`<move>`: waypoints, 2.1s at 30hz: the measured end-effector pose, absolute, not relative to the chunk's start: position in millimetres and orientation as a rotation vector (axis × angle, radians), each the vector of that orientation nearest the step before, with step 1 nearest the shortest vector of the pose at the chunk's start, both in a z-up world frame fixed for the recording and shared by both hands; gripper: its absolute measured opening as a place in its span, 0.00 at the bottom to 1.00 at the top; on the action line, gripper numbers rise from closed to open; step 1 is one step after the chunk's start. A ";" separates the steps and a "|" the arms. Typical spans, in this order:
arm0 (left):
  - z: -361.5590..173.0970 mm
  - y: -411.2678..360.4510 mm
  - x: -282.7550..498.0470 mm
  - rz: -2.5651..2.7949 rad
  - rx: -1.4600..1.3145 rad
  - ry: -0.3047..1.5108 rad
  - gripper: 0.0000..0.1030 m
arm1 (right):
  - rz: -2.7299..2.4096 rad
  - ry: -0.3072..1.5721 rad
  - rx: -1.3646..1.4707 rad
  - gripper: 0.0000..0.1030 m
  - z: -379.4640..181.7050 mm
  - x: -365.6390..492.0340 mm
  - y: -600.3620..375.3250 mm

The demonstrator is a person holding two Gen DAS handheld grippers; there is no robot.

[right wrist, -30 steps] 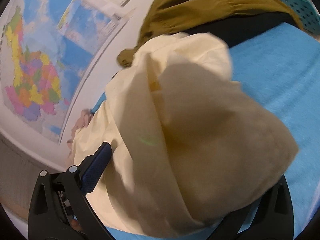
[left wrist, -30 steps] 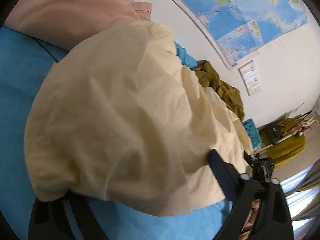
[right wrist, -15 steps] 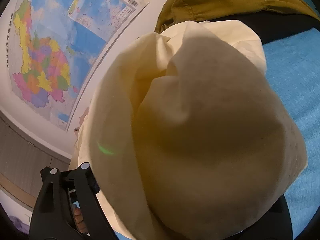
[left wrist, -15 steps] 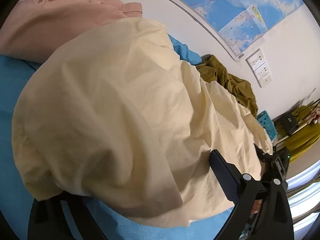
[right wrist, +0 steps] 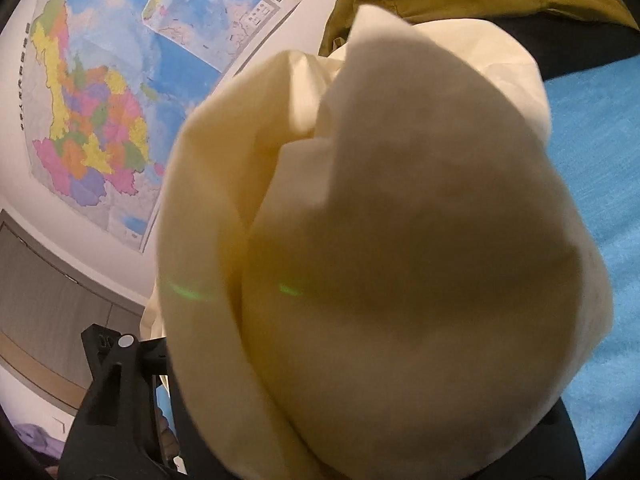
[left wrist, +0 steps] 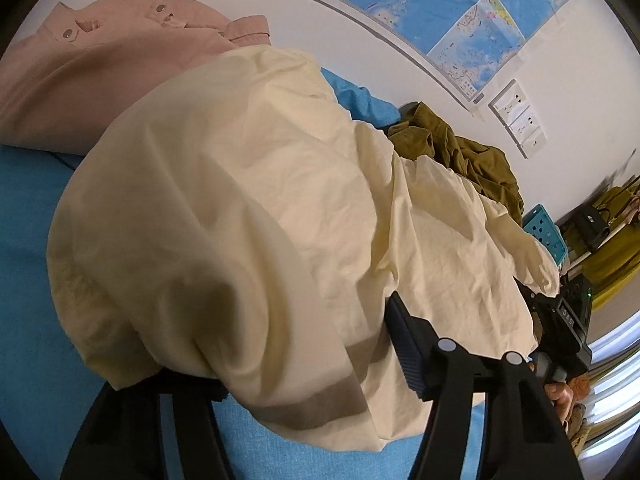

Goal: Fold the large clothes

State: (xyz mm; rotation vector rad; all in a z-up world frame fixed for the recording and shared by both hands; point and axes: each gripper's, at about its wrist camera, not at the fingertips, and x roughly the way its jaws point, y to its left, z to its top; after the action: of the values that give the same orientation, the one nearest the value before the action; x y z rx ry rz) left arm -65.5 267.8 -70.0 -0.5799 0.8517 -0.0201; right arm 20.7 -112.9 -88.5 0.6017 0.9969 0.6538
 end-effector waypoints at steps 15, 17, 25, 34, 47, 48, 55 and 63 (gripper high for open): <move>-48.7 269.2 -74.2 -0.082 -0.553 0.824 0.33 | 0.694 0.893 0.500 0.24 -45.3 -3.6 -104.0; -42.1 270.0 -76.9 -0.099 -0.552 0.817 0.30 | 0.703 0.865 0.487 0.23 -33.6 -8.2 -102.6; 10.7 265.5 -85.2 -0.177 -0.434 0.746 0.24 | 0.764 0.699 0.407 0.20 34.0 -27.6 -85.2; 97.1 289.2 -93.3 -0.186 -0.316 0.572 0.22 | 0.905 0.504 0.335 0.20 120.3 -24.2 -42.3; 168.6 428.5 -82.3 0.214 -0.231 0.376 0.20 | 1.129 0.432 0.313 0.19 165.6 50.5 134.4; 170.3 442.2 -78.8 0.263 -0.209 0.370 0.20 | 1.139 0.443 0.309 0.19 165.2 55.9 150.5; 162.9 530.6 -76.2 0.489 -0.174 0.309 0.19 | 1.207 0.478 0.315 0.19 133.3 77.2 247.1; 10.4 619.8 -78.0 0.653 -0.316 0.544 0.20 | 1.259 0.912 0.227 0.27 -28.4 75.5 307.6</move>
State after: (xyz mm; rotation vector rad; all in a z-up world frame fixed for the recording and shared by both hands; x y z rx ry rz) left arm -78.0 619.8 10.4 -0.3163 0.5443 0.6527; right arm 75.5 307.6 -28.4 0.2269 0.9116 1.2586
